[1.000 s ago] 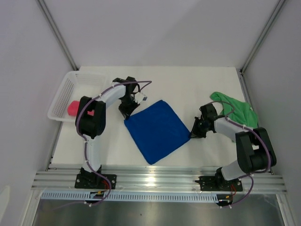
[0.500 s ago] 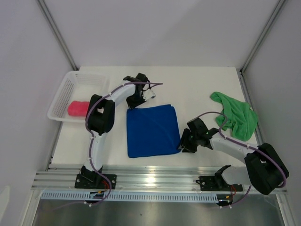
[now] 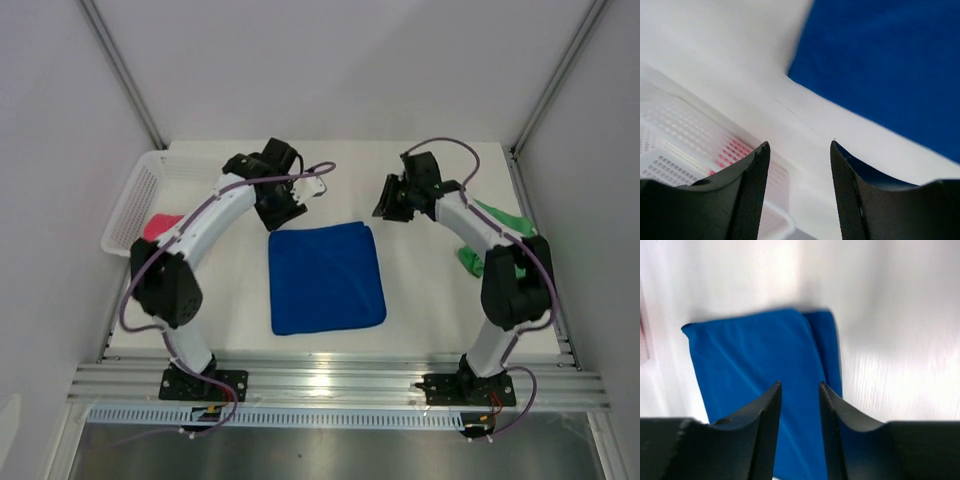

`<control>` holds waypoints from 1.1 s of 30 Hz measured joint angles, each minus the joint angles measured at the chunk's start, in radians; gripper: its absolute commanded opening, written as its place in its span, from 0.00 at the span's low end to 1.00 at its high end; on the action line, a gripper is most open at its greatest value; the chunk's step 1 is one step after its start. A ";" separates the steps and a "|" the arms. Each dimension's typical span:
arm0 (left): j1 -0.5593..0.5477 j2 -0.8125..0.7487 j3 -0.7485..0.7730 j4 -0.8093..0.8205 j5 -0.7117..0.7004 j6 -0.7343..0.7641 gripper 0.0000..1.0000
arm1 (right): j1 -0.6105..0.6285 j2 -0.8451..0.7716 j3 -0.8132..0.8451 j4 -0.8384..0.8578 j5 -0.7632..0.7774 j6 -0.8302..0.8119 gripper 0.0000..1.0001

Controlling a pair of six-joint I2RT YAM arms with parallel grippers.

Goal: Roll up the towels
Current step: Fold the towel

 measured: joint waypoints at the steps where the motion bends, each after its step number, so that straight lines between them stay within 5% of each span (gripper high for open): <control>1: -0.008 -0.077 -0.055 0.014 0.024 0.000 0.56 | -0.002 0.076 0.072 0.018 -0.019 -0.029 0.41; 6: -0.153 -0.377 -0.414 0.000 0.092 0.015 0.57 | -0.002 0.319 0.247 0.061 -0.082 -0.111 0.45; 12: -0.341 -0.403 -0.774 0.051 0.114 0.027 0.57 | -0.002 0.459 0.294 0.063 -0.127 -0.159 0.41; 20: -0.364 -0.387 -0.862 0.168 0.129 0.028 0.59 | -0.002 0.477 0.294 0.083 -0.149 -0.174 0.09; 26: -0.414 -0.367 -0.903 0.225 0.164 0.027 0.59 | -0.004 0.476 0.294 0.080 -0.134 -0.175 0.02; 30: -0.428 -0.353 -0.916 0.258 0.167 0.027 0.59 | -0.005 0.476 0.294 0.075 -0.110 -0.180 0.04; 33: -0.429 -0.345 -0.924 0.279 0.159 0.027 0.59 | -0.005 0.476 0.294 0.074 -0.093 -0.188 0.24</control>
